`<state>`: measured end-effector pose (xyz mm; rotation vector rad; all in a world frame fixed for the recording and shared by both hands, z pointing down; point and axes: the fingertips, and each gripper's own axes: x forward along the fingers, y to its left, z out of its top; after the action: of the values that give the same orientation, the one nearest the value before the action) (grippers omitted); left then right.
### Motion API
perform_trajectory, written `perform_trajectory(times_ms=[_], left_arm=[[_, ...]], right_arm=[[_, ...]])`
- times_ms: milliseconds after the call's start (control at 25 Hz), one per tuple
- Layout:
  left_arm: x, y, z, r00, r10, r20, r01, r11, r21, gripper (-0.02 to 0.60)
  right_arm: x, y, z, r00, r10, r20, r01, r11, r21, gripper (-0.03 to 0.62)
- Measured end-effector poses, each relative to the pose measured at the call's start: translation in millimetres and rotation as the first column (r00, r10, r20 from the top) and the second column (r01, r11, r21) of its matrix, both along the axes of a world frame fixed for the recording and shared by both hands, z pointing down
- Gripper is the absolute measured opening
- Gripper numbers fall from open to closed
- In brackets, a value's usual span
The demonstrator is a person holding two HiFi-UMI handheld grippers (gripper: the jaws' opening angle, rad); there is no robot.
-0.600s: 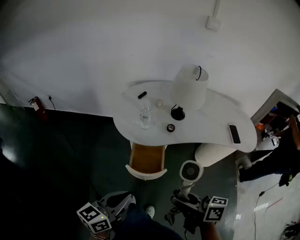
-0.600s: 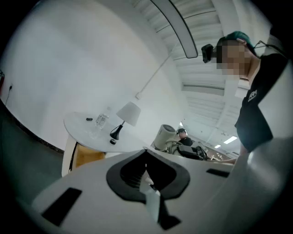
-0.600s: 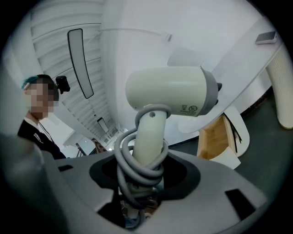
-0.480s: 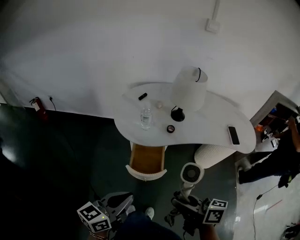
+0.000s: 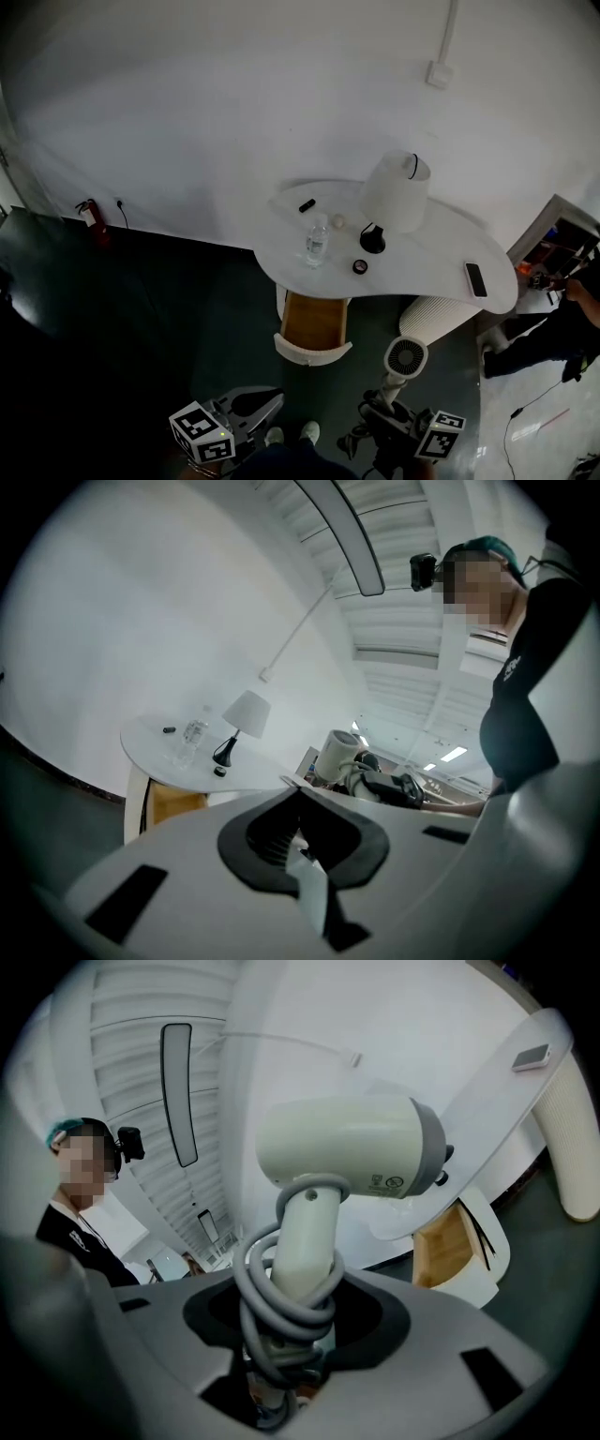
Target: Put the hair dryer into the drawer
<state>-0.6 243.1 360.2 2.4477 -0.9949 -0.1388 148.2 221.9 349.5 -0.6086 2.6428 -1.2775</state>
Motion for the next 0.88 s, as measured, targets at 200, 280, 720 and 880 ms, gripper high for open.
perform_trajectory(times_ms=[200,280,720,880], left_arm=[[-1,8,0,0.999,0.037,-0.011,-0.037,0.999,0.001,0.008],[-5,8,0,0.999,0.04,-0.014,-0.04,0.999,0.01,0.008],[-21,14,8,0.998,0.066,-0.004,-0.066,0.998,0.014,0.008],[-29,11,17,0.998,0.062,0.015,-0.062,0.998,0.0,0.008]], right_arm=[[-8,16,4,1.0,0.006,-0.006,-0.006,1.0,-0.023,0.222],[-11,18,8,1.0,0.024,-0.016,-0.024,0.999,-0.034,0.222],[-25,24,20,0.992,0.073,-0.106,-0.077,0.996,-0.033,0.222],[-31,15,30,0.98,0.067,-0.186,-0.074,0.997,-0.032,0.222]])
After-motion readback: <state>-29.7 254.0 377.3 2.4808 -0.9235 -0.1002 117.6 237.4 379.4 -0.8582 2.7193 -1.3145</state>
